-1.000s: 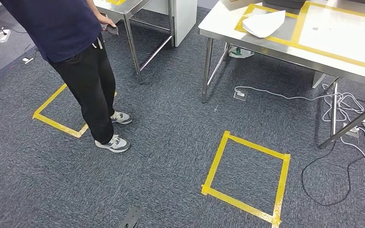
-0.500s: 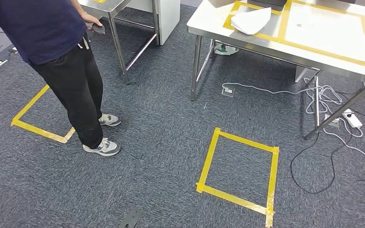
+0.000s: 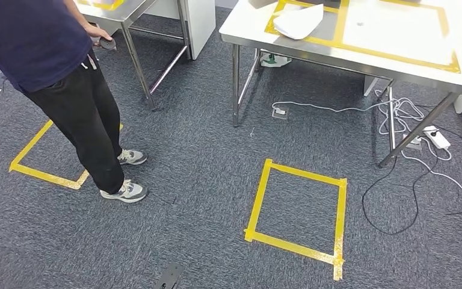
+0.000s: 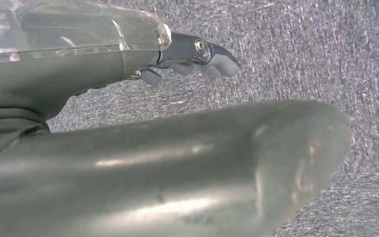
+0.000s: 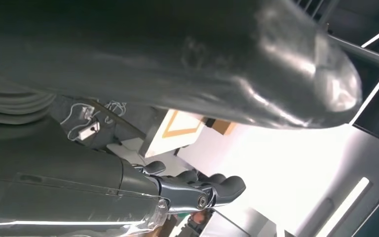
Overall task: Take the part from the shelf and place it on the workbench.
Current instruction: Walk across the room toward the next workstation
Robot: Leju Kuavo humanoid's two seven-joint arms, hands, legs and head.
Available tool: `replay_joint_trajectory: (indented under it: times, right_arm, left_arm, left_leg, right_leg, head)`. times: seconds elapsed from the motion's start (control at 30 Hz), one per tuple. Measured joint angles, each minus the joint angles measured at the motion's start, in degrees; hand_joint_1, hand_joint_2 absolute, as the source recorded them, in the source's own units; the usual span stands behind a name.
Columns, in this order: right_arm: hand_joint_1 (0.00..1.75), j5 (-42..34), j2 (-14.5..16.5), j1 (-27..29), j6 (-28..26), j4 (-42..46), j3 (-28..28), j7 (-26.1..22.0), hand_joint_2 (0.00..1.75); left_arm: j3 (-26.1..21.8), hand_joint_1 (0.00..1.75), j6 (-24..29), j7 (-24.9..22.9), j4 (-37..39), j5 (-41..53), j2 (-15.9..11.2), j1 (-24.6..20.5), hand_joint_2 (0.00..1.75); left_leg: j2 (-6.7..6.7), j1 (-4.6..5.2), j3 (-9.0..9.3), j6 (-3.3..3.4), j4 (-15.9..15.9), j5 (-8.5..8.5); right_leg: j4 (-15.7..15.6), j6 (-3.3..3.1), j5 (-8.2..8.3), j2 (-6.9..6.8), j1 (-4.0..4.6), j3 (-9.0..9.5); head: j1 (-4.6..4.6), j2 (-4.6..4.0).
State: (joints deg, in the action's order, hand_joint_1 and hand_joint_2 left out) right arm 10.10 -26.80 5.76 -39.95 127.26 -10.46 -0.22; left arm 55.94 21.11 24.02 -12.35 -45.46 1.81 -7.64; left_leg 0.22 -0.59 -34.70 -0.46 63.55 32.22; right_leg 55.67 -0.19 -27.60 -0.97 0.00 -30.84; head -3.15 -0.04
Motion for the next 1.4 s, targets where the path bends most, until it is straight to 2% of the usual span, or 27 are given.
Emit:
replay_joint_trajectory:
  times: [0.07,0.1,0.13,0.17,0.23,0.27,0.33,0.43,0.5,0.57,0.6,0.63,0.67,0.73,0.77,0.8,0.83,0.9,0.97,1.03,1.1,1.13,1.17,1.2,1.27,1.33,1.4]
  right_arm:
    - [0.00,0.39,0.09,-0.01,0.00,-0.04,-0.05,0.20,0.00]
    - [0.00,0.50,0.13,0.01,0.00,-0.07,-0.08,0.27,0.00]
    - [0.00,0.58,0.14,0.01,0.00,-0.09,-0.09,0.31,0.00]
    - [0.00,0.63,0.15,0.00,0.00,-0.10,-0.10,0.35,0.00]
    - [0.00,0.69,0.15,-0.02,0.02,-0.11,-0.09,0.39,0.00]
    - [0.00,0.74,0.15,-0.05,0.02,-0.10,-0.08,0.40,0.00]
    - [0.00,0.93,0.13,-0.14,0.06,-0.09,-0.07,0.42,0.00]
    - [0.00,1.30,0.11,-0.39,0.16,-0.09,-0.07,0.63,0.00]
    - [0.00,1.48,0.10,-0.54,0.19,-0.10,-0.07,0.78,0.00]
    - [0.00,1.68,0.09,-0.62,0.21,-0.13,-0.08,0.88,0.00]
    - [0.00,1.75,0.09,-0.61,0.21,-0.15,-0.10,0.92,0.00]
    - [0.00,1.79,0.09,-0.62,0.22,-0.19,-0.11,0.94,0.00]
    - [0.00,1.81,0.09,-0.63,0.22,-0.22,-0.11,0.94,0.00]
    - [0.00,1.84,0.08,-0.69,0.22,-0.25,-0.10,0.94,0.00]
    - [0.00,1.86,0.06,-0.72,0.23,-0.25,-0.09,0.95,0.00]
    - [0.00,1.87,0.02,-0.77,0.25,-0.24,-0.09,0.95,0.00]
    - [0.00,1.89,-0.05,-0.82,0.27,-0.24,-0.08,0.96,0.00]
    - [0.00,1.91,-0.17,-0.90,0.34,-0.23,-0.08,0.96,0.00]
    - [0.00,1.95,-0.20,-0.98,0.38,-0.23,-0.14,0.97,0.00]
    - [0.00,1.96,-0.16,-0.99,0.38,-0.26,-0.24,0.98,0.00]
    - [0.00,1.96,-0.10,-0.94,0.40,-0.35,-0.37,0.99,0.00]
    - [0.00,1.97,-0.05,-0.93,0.41,-0.43,-0.43,1.01,0.00]
    - [0.00,1.97,0.01,-0.93,0.43,-0.51,-0.47,1.03,0.00]
    - [0.00,1.98,0.07,-0.94,0.43,-0.57,-0.49,1.06,0.00]
    - [0.00,2.03,0.13,-0.97,0.45,-0.60,-0.50,1.09,0.00]
    - [0.00,2.14,0.11,-1.03,0.55,-0.58,-0.50,1.10,0.00]
    - [0.00,2.26,0.09,-1.08,0.65,-0.58,-0.51,1.12,0.00]
  left_arm:
    - [0.00,0.00,0.00,-0.03,0.00,-0.02,-0.05,0.11,0.00]
    - [-0.01,0.00,0.00,-0.06,0.00,-0.04,-0.09,0.18,0.00]
    - [-0.01,0.00,0.01,-0.08,0.00,-0.07,-0.13,0.24,0.00]
    - [-0.01,0.00,0.01,-0.10,0.00,-0.10,-0.15,0.27,0.00]
    - [-0.01,0.00,0.01,-0.10,0.00,-0.13,-0.21,0.25,0.00]
    - [-0.01,0.00,0.01,-0.10,0.00,-0.13,-0.23,0.19,0.00]
    - [0.00,0.00,0.01,-0.09,0.00,-0.11,-0.23,0.10,0.00]
    - [0.04,0.00,0.01,-0.08,0.00,-0.05,-0.22,0.08,0.00]
    - [0.13,0.00,0.01,-0.08,0.00,-0.04,-0.21,0.05,0.00]
    - [0.21,0.00,0.01,-0.08,0.01,-0.05,-0.18,0.08,0.00]
    - [0.24,0.00,0.01,-0.08,0.01,-0.05,-0.19,0.12,0.00]
    - [0.24,0.00,0.01,-0.08,0.02,-0.08,-0.21,0.16,0.00]
    - [0.24,0.00,0.01,-0.08,0.02,-0.11,-0.23,0.19,0.00]
    - [0.25,0.00,0.01,-0.08,0.02,-0.15,-0.21,0.17,0.00]
    - [0.26,0.00,0.01,-0.08,0.01,-0.15,-0.17,0.13,0.00]
    - [0.27,0.00,0.01,-0.08,0.01,-0.15,-0.13,0.09,0.00]
    - [0.28,0.00,0.00,-0.08,0.00,-0.15,-0.08,0.09,0.00]
    - [0.30,0.00,0.00,-0.08,0.00,-0.16,-0.04,0.16,0.00]
    - [0.31,0.00,0.01,-0.08,0.01,-0.19,-0.09,0.22,0.00]
    - [0.32,0.00,0.01,-0.08,0.01,-0.21,-0.13,0.19,0.00]
    - [0.33,0.00,0.01,-0.09,0.00,-0.22,-0.14,0.20,0.00]
    - [0.34,0.00,0.01,-0.09,0.01,-0.24,-0.15,0.25,0.00]
    - [0.35,0.00,0.01,-0.10,0.01,-0.26,-0.16,0.30,0.00]
    - [0.36,0.00,0.01,-0.10,0.02,-0.28,-0.18,0.33,0.00]
    - [0.37,0.00,0.01,-0.10,0.02,-0.31,-0.20,0.30,0.00]
    - [0.37,0.00,0.01,-0.10,0.01,-0.31,-0.20,0.25,0.00]
    - [0.37,0.00,0.01,-0.11,0.01,-0.31,-0.20,0.30,0.00]
  left_leg:
    - [-0.49,0.03,-3.34,-0.32,6.82,3.28]
    - [-0.45,0.03,-4.65,-0.44,9.30,3.90]
    - [-0.36,0.01,-5.14,-0.54,10.05,3.45]
    - [-0.17,-0.02,-4.63,-0.60,8.77,2.00]
    - [1.17,-0.01,-1.45,-0.60,2.23,-1.74]
    - [1.96,0.06,-0.01,-0.33,-0.75,-2.81]
    - [2.87,0.29,1.06,0.50,-3.33,-3.09]
    - [1.70,0.26,0.86,1.69,-3.56,-3.31]
    - [0.87,0.05,0.80,2.16,-3.65,-3.55]
    - [0.03,0.08,0.71,2.36,-3.64,-3.64]
    - [-0.43,0.11,0.70,2.41,-3.63,-3.65]
    - [-0.90,0.13,0.73,2.42,-3.63,-3.66]
    - [-1.39,0.15,0.79,2.42,-3.63,-3.66]
    - [-2.36,0.13,0.95,2.40,-3.65,-3.67]
    - [-2.83,0.16,0.91,2.29,-3.62,-3.71]
    - [-3.23,0.12,0.75,2.09,-3.60,-3.80]
    - [-3.61,0.03,0.51,1.80,-3.61,-3.94]
    - [-4.15,-0.13,0.18,1.05,-3.83,-4.26]
    - [-2.42,-0.03,-0.28,0.46,-3.08,-3.48]
    - [-0.18,0.08,-2.40,0.06,1.43,-0.48]
    - [0.06,0.01,-5.43,-0.29,7.85,2.52]
    - [0.03,0.00,-6.19,-0.41,9.55,2.79]
    - [0.08,0.00,-5.95,-0.49,9.28,2.01]
    - [0.36,0.01,-4.63,-0.49,6.99,0.38]
    - [2.33,0.21,-0.75,-0.17,0.02,-2.61]
    - [3.77,0.49,1.12,0.60,-3.74,-3.42]
    - [3.04,0.60,0.94,1.40,-4.00,-3.46]
  right_leg:
    - [-0.09,-0.26,0.04,-0.29,0.03,0.04]
    - [-0.03,-0.28,-0.01,-0.40,0.04,0.03]
    - [0.06,-0.27,-0.08,-0.51,0.02,0.04]
    - [0.22,-0.19,-0.20,-0.60,-0.02,0.06]
    - [0.82,0.24,-0.66,-0.78,-0.08,0.08]
    - [1.32,0.55,-1.00,-0.85,-0.01,-0.02]
    - [1.94,1.08,-1.44,-1.19,0.21,-0.21]
    - [2.36,1.72,-2.07,-1.62,0.12,-0.31]
    - [6.14,2.39,-4.73,-0.65,-0.12,-1.81]
    - [13.64,2.82,-8.51,0.25,-0.33,-5.14]
    - [16.73,2.85,-9.55,0.39,-0.37,-6.60]
    - [18.01,2.75,-9.42,0.47,-0.38,-7.29]
    - [17.14,2.54,-8.17,0.60,-0.37,-7.01]
    - [10.18,1.79,-3.79,1.64,-0.33,-4.08]
    - [6.54,1.38,-2.17,2.47,-0.31,-2.51]
    - [3.83,1.04,-1.30,3.13,-0.24,-1.36]
    - [2.55,0.82,-1.17,3.54,-0.15,-0.87]
    - [1.78,0.53,-1.15,3.04,-0.03,-0.68]
    - [0.72,0.21,-0.55,2.11,-0.16,-0.27]
    - [0.04,-0.06,-0.17,1.10,-0.26,0.06]
    - [0.06,-0.20,-0.21,0.13,-0.26,0.06]
    - [0.13,-0.20,-0.25,-0.37,-0.25,0.06]
    - [0.23,-0.14,-0.32,-0.85,-0.26,0.06]
    - [0.40,-0.04,-0.44,-1.30,-0.26,0.08]
    - [1.01,0.43,-0.90,-2.05,-0.12,0.06]
    - [1.58,0.99,-1.31,-2.69,0.13,-0.02]
    - [1.70,1.36,-1.44,-3.48,0.15,0.00]
  head:
    - [-0.13,0.00]
    - [-0.13,0.00]
    - [-0.12,0.00]
    - [-0.13,0.00]
    - [-0.14,0.00]
    - [-0.15,0.00]
    - [-0.14,0.00]
    - [-0.10,0.00]
    - [0.05,0.00]
    - [0.13,0.00]
    - [0.13,0.00]
    - [0.13,0.00]
    - [0.13,0.00]
    - [0.14,0.00]
    - [0.12,0.00]
    - [0.13,0.00]
    - [0.09,0.00]
    - [0.08,0.00]
    - [-0.03,0.00]
    - [-0.18,0.00]
    - [-0.22,0.00]
    - [-0.22,0.00]
    - [-0.23,0.00]
    - [-0.23,0.00]
    - [-0.25,0.00]
    - [-0.17,0.00]
    - [-0.11,0.00]
